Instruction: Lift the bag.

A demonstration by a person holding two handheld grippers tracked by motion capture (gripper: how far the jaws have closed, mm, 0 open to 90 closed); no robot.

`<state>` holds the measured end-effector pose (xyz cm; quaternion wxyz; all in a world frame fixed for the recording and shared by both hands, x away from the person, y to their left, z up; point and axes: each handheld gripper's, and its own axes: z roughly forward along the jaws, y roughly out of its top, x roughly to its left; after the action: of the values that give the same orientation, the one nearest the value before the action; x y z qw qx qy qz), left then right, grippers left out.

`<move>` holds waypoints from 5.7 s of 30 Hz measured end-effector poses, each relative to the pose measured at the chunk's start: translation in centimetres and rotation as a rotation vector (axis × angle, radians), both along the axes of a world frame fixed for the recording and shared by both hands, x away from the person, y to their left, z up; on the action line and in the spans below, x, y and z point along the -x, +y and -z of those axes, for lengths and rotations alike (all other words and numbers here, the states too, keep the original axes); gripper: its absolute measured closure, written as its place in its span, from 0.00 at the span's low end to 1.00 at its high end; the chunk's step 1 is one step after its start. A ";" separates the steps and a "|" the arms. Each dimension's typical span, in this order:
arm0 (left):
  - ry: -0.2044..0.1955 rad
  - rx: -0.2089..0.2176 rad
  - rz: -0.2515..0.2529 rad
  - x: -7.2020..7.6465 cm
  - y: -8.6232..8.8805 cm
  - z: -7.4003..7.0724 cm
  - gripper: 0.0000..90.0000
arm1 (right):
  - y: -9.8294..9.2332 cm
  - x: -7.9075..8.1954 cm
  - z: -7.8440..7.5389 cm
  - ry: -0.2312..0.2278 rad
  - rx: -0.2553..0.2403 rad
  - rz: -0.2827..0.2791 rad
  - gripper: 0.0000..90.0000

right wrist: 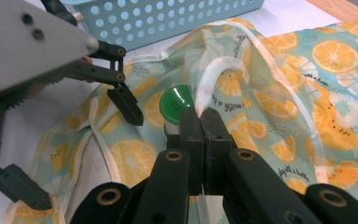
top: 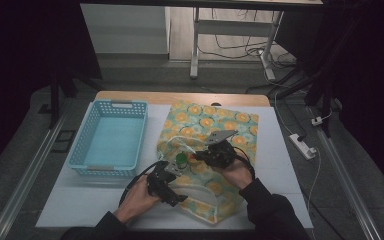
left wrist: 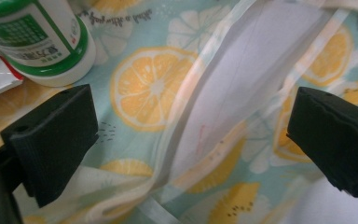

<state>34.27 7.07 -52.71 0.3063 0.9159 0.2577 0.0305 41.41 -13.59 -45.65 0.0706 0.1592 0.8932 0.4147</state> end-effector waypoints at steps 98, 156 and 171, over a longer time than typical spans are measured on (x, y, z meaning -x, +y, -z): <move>-0.035 0.297 -0.111 -8.9 3.6 -21.0 0.99 | -0.2 -2.6 -13.4 -0.060 -0.161 -0.004 1.00; -0.262 0.304 -0.191 -13.4 1.9 -27.8 0.98 | -0.1 -6.4 -21.4 -0.212 -0.166 0.191 1.00; -0.205 0.293 -0.200 -14.7 2.0 -22.9 0.97 | -0.6 -7.9 -16.3 -0.131 -0.142 0.194 1.00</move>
<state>48.93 9.04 -29.85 0.4564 0.8235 0.3165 0.1157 49.33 -14.21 -29.37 0.1573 0.2222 0.8353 0.4776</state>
